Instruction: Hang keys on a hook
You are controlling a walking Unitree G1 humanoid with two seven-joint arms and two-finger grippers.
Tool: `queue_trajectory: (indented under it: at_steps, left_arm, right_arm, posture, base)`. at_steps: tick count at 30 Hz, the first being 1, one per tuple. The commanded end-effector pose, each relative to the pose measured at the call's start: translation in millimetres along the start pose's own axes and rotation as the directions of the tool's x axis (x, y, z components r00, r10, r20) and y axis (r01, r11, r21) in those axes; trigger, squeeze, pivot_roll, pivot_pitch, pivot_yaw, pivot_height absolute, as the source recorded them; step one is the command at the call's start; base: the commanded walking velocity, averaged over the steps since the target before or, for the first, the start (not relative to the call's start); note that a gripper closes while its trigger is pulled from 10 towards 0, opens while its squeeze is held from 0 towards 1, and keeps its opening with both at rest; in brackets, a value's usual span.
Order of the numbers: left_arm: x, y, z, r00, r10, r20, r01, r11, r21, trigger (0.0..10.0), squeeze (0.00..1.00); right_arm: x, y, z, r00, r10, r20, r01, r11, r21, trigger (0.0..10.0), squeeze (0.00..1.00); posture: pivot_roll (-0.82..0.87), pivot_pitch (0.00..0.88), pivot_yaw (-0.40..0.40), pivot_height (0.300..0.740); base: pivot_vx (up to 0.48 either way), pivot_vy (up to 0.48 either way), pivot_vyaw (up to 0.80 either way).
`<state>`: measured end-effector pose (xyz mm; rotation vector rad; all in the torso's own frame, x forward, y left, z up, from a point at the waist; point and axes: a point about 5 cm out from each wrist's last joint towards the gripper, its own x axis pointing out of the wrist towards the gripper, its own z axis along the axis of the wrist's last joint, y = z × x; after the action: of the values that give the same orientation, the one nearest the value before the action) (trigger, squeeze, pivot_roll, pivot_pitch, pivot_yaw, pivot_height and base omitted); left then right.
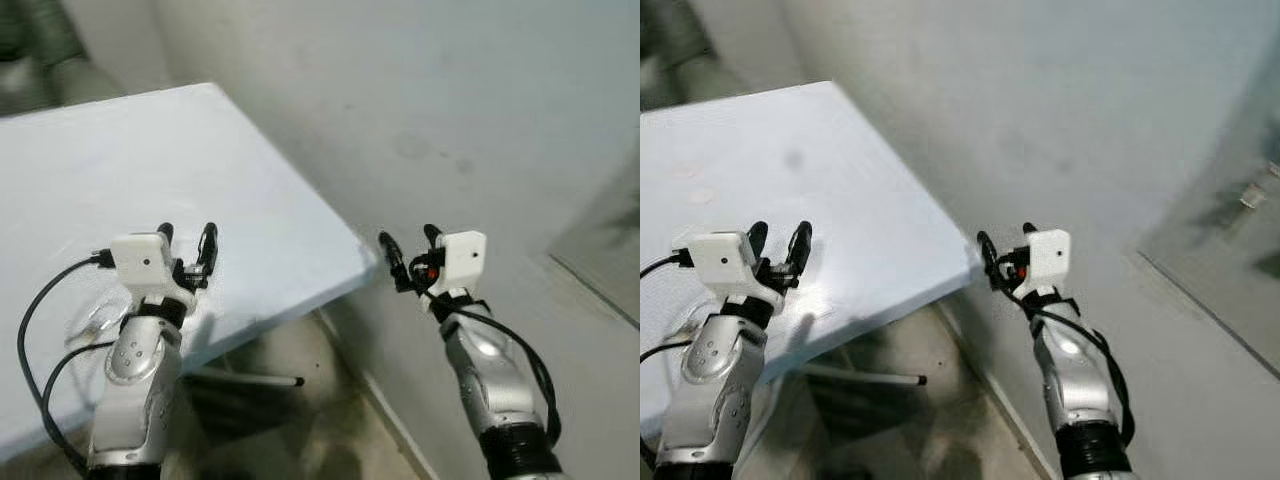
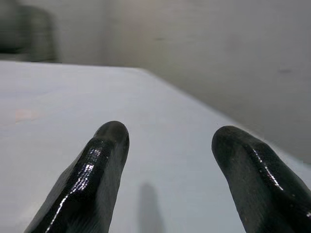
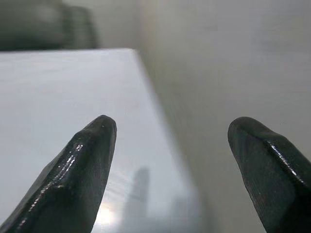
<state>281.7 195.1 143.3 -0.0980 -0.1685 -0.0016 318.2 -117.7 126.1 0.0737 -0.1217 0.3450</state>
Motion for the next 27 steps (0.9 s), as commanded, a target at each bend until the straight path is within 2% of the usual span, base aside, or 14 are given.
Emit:
queue_trajectory:
  at_steps: [1,14,17,23,27]
  left_arm:
    - [0.9,-6.8,2.0,1.000,-0.025,0.007,0.025,1.000,-0.007,10.0,0.00]
    - [0.5,-7.9,0.6,1.000,-0.025,0.004,0.025,1.000,-0.011,10.0,0.00]
    - [0.2,-8.2,0.1,1.000,-0.025,0.002,0.025,1.000,-0.014,10.0,0.00]
    - [1.0,-7.8,-0.2,1.000,-0.023,-0.002,0.023,1.000,-0.020,10.0,0.00]
    - [1.1,-7.7,-0.3,1.000,-0.020,-0.005,0.020,1.000,-0.024,10.0,0.00]
  right_arm:
    - [-2.7,-7.6,1.7,1.000,-0.016,-0.001,0.016,1.000,-0.012,10.0,0.00]
    - [-0.9,-5.8,2.8,1.000,0.006,0.005,-0.006,1.000,-0.006,10.0,0.00]
    - [-1.2,-4.6,3.2,1.000,0.014,0.016,-0.014,1.000,0.022,10.0,0.00]
    - [-1.0,-4.4,3.1,1.000,0.017,0.018,-0.017,1.000,0.018,10.0,0.00]
    - [-1.4,-3.9,2.5,1.000,0.024,0.017,-0.024,1.000,0.018,10.0,0.00]
  posture:
    - [-0.07,0.085,-0.057,0.740]
    - [-0.06,0.072,-0.063,0.740]
    - [-0.06,0.069,-0.065,0.740]
    - [-0.06,0.066,-0.066,0.740]
    - [-0.06,0.064,-0.066,0.740]
  base:
    - [0.000,0.000,0.79]
    - [0.000,0.000,0.76]
    - [0.000,0.000,0.00]
    - [0.000,0.000,0.00]
    - [0.000,0.368,0.00]
